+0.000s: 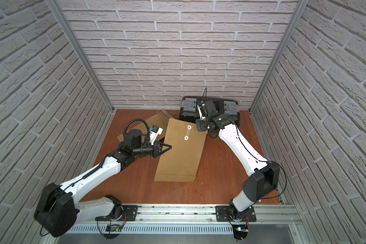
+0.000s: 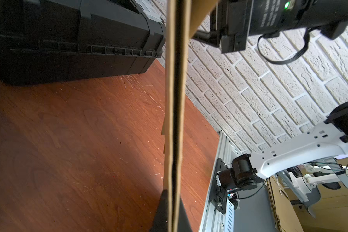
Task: Close the mouth of the file bag
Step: Close the file bag.
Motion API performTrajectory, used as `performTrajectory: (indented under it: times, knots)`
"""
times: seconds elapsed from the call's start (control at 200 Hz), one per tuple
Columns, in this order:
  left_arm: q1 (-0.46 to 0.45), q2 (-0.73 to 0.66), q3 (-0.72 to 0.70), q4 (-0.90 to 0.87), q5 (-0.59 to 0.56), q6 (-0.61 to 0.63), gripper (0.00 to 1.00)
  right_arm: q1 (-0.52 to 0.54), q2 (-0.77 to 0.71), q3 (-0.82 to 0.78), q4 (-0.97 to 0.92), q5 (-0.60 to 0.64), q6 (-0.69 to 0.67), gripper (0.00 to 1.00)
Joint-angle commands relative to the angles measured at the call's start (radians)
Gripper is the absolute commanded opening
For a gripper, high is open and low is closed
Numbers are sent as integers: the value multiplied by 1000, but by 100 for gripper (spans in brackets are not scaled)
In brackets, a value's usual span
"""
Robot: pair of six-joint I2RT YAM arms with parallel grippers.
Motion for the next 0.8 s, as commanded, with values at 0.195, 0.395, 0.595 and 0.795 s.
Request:
performTrajectory:
  times: [0.195,0.395,0.595,0.795]
  knots:
    - [-6,21,27,45,1,28,0,132,127,301,-247,123,-66,3]
    - [-6,19,27,41,3,28,0,210,201,445,-368,226,-91,3]
    - [-6,-1,21,35,-5,28,0,236,216,431,-495,459,-85,3]
    - [-6,7,22,38,-3,27,0,238,167,375,-470,192,-80,3]
